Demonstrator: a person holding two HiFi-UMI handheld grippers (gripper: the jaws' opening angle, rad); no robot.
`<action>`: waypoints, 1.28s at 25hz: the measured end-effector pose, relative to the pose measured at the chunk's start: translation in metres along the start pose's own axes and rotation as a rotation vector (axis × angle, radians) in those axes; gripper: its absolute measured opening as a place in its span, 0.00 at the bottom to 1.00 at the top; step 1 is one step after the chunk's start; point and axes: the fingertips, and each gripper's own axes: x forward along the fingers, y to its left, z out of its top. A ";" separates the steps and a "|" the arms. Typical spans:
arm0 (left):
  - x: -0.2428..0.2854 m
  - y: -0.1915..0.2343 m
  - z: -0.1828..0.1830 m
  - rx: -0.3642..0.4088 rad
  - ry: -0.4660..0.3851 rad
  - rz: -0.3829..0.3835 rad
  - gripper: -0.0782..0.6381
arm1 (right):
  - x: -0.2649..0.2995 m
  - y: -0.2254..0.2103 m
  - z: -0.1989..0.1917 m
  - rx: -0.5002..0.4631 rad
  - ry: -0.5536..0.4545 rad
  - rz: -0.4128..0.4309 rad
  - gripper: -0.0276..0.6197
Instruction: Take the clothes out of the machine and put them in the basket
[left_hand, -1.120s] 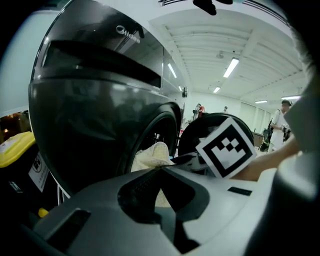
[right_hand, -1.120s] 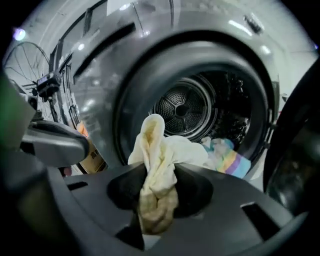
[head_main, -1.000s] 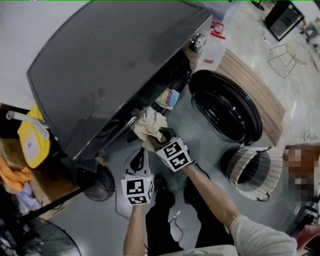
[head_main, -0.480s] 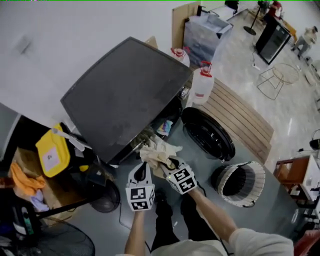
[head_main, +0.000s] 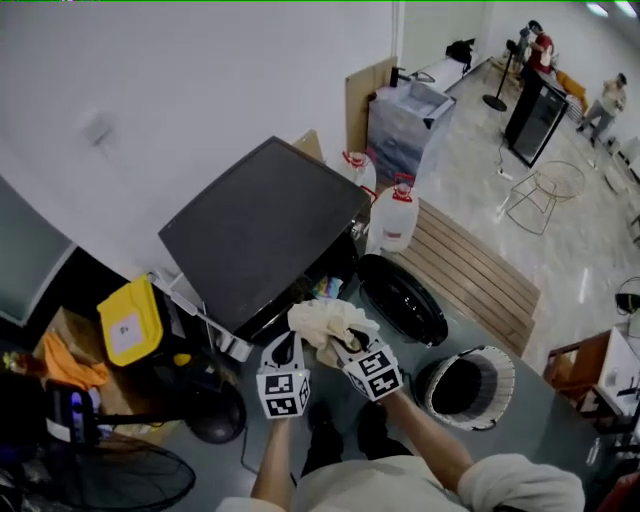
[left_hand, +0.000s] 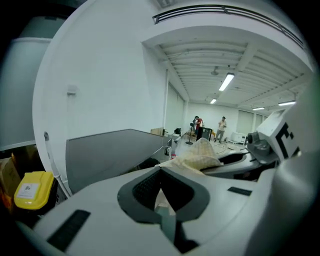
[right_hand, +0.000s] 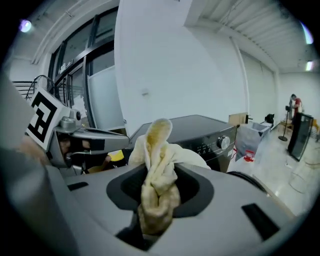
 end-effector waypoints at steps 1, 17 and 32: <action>-0.005 -0.004 0.010 0.007 -0.009 0.000 0.13 | -0.012 -0.001 0.009 -0.003 -0.012 -0.008 0.24; -0.032 -0.067 0.123 0.142 -0.165 -0.109 0.13 | -0.152 -0.044 0.094 -0.016 -0.225 -0.243 0.24; 0.003 -0.272 0.135 0.313 -0.159 -0.573 0.13 | -0.312 -0.103 0.033 0.146 -0.268 -0.663 0.24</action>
